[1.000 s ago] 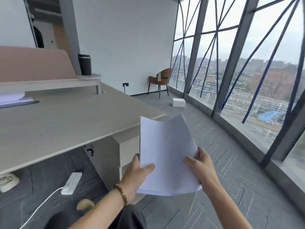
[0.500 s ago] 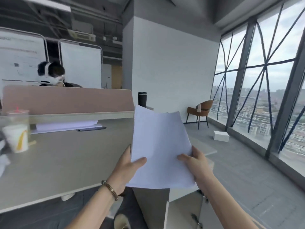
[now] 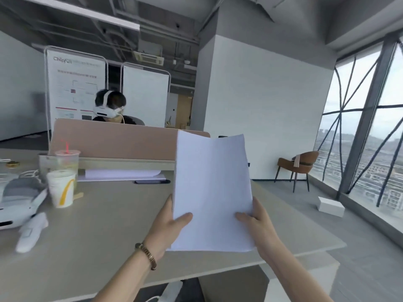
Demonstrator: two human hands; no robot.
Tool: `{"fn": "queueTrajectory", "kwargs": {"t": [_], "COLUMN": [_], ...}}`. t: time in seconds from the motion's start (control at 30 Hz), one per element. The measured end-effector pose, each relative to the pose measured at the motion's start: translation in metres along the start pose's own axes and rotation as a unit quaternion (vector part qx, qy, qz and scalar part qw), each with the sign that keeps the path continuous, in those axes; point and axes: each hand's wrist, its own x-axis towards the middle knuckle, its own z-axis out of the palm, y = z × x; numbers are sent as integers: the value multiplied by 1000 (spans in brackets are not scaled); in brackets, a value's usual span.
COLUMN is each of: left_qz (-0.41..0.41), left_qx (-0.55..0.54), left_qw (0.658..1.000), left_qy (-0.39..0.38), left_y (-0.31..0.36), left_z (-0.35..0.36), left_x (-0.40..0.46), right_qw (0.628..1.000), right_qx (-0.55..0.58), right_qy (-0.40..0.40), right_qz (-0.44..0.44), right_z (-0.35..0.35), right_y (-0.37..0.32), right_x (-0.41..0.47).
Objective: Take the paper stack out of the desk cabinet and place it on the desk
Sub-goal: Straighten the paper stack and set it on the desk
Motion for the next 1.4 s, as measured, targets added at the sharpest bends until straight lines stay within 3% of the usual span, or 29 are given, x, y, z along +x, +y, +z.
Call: {"fn": "queueTrajectory", "kwargs": {"t": [0.3, 0.6, 1.0, 1.23, 1.4], "left_qz": [-13, -38, -49, -13, 7], "left_qx": [84, 57, 58, -55, -12], "left_qw": [992, 990, 984, 994, 992], "left_qy": [94, 127, 164, 96, 126], "left_y": [-66, -107, -77, -53, -61], "left_z": [-5, 3, -14, -27, -10], "left_x": [65, 72, 86, 110, 103], "right_qw": [999, 999, 1000, 998, 996], "right_qx": [0, -11, 8, 56, 56], "right_qy": [35, 52, 19, 10, 25], "right_qz": [20, 7, -6, -35, -68], "right_z": [45, 57, 52, 48, 49], "right_y": [72, 114, 88, 49, 52], "right_x": [76, 86, 98, 129, 125]}}
